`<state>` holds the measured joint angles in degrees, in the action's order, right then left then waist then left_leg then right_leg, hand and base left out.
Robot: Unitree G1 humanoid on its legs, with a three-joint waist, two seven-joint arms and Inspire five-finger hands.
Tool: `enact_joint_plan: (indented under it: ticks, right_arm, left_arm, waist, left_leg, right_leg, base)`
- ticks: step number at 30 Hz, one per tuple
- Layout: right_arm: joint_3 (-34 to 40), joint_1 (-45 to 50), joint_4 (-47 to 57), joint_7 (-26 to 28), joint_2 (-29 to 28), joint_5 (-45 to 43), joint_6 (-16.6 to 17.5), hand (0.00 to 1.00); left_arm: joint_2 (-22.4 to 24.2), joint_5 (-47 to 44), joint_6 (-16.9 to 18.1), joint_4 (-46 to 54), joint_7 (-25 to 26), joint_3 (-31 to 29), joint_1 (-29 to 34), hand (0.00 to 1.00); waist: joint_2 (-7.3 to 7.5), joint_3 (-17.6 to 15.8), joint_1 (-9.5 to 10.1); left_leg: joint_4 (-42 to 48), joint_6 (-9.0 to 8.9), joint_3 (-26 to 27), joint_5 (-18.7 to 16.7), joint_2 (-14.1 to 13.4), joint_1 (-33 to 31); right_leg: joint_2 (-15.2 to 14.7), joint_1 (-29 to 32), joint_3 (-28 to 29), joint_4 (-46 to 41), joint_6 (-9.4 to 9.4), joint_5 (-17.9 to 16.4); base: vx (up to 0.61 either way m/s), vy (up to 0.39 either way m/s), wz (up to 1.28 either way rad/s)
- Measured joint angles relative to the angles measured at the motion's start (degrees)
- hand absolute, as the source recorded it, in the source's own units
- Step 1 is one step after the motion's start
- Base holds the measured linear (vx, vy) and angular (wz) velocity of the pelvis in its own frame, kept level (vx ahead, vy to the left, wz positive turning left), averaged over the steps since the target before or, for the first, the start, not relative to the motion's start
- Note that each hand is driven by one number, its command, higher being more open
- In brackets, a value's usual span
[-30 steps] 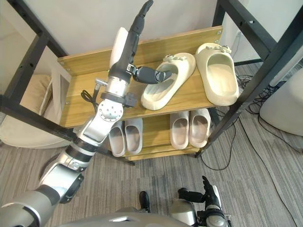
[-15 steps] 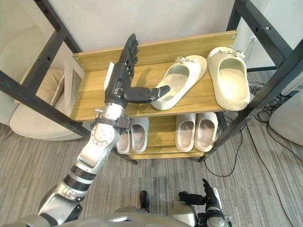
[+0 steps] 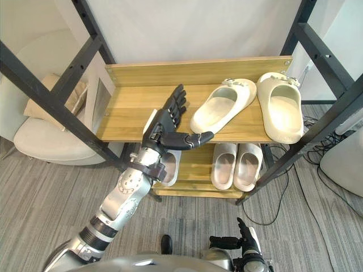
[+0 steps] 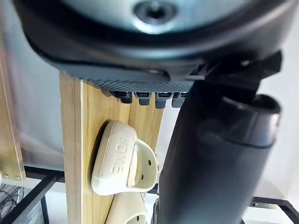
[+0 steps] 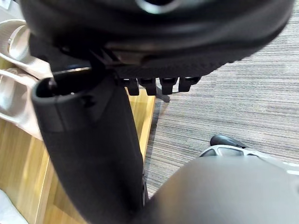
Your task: Organize the slippers on the shoe rack
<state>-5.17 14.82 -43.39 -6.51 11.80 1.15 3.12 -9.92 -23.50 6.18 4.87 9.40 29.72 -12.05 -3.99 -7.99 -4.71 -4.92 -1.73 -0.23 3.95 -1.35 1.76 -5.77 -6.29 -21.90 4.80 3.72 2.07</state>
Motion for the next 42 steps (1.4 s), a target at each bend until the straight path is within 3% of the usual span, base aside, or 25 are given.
enact_joint_plan:
  ticks: [11, 16, 29, 39, 42]
  right_arm:
    - [-1.05, -0.57, -0.33, -0.40, -0.41, -0.06, -0.07, 1.00]
    - [-1.09, -0.61, -0.34, -1.02, -0.47, -0.21, -0.05, 1.00]
    - [-1.06, -0.60, -0.45, -1.30, -0.74, -1.19, -0.07, 1.00]
    - [-0.94, -2.40, -2.85, -1.29, -1.76, -1.19, -0.05, 1.00]
    - [-0.94, -3.17, -4.26, -1.25, -1.85, -1.18, -0.04, 1.00]
  left_arm:
    - [0.31, -1.79, -0.06, -2.28, -1.14, 9.94, -3.04, 1.00]
    - [3.40, -1.81, -1.36, -4.70, -0.96, 15.62, -6.27, 1.00]
    - [4.06, -1.86, -1.16, -9.91, 1.33, 15.97, -11.31, 1.00]
    - [3.40, -0.33, -1.17, -11.73, -0.90, 11.60, -11.43, 1.00]
    - [3.28, 1.18, -1.17, -10.84, -1.05, 7.60, -9.85, 1.00]
  waist:
    - [1.26, 1.25, 0.25]
    - [1.31, 1.42, -0.08]
    - [1.73, 1.48, -0.13]
    - [3.09, 0.96, -0.84]
    - [3.16, 0.92, -0.86]
  left_leg:
    - [-0.04, 0.05, -0.36, 0.17, 0.18, 0.25]
    - [-0.04, 0.06, 0.08, 0.17, 0.22, 0.31]
    - [-0.05, 0.22, 0.83, 0.30, 0.59, 0.44]
    - [-0.30, 0.18, 1.24, 0.27, 0.70, 0.53]
    - [-0.28, 0.17, 1.09, 0.25, 0.61, 0.52]
  right_leg:
    - [-0.17, -0.40, -0.44, 0.14, 0.16, 0.11]
    - [-0.53, -0.16, 0.20, 0.22, 0.34, 0.25]
    - [-0.74, -0.08, 0.51, 0.25, 0.80, 0.74]
    - [-0.95, 0.08, 1.03, 0.29, 0.90, 1.18]
    - [-0.93, 0.09, 1.00, 0.28, 0.82, 1.10]
  base:
    - [0.00, 0.002, 0.01]
    - [-0.03, 0.029, -0.05]
    - [-0.01, 0.003, -0.01]
    - [-0.03, 0.014, -0.02]
    - [0.00, 0.000, 0.00]
